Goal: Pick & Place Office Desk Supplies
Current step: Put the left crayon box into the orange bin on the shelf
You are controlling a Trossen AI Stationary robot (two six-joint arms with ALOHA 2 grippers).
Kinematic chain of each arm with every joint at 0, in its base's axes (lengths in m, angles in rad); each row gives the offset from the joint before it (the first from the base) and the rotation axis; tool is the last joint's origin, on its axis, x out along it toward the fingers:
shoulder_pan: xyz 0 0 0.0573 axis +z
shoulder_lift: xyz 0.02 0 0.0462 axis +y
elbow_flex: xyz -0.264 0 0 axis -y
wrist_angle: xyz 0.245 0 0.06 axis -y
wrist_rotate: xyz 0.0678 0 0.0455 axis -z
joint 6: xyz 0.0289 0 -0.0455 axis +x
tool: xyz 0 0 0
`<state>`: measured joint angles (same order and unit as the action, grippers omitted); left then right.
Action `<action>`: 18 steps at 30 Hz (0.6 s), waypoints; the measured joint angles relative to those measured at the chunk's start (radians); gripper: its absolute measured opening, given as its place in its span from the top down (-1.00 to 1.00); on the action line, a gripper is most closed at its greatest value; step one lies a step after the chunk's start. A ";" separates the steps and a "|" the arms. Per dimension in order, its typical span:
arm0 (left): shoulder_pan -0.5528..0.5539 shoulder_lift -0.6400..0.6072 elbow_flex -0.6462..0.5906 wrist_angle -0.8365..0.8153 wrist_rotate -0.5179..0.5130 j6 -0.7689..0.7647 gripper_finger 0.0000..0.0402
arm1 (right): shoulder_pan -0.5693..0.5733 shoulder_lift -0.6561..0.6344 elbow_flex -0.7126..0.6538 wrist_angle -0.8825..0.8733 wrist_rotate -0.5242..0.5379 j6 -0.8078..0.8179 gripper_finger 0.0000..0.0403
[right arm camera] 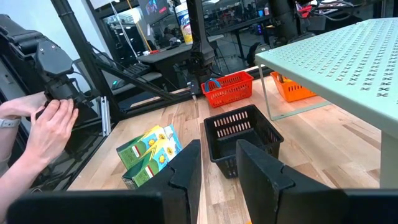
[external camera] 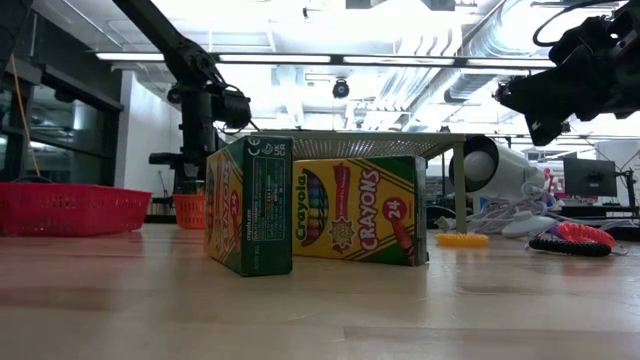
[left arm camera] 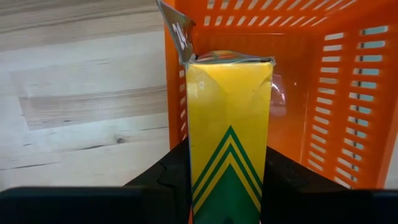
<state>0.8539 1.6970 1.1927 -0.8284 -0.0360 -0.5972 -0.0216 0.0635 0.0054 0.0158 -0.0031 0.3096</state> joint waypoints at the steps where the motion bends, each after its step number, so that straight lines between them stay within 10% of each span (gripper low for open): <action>1: 0.000 0.000 0.000 0.000 0.000 0.000 0.38 | 0.000 0.000 0.000 0.000 0.000 0.000 0.55; 18: 0.010 0.000 0.000 0.037 0.048 0.045 0.31 | 0.000 0.000 0.000 0.000 0.000 0.000 0.55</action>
<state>0.8644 1.6966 1.1927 -0.7912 0.0117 -0.5518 -0.0216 0.0635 0.0053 0.0158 -0.0032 0.3096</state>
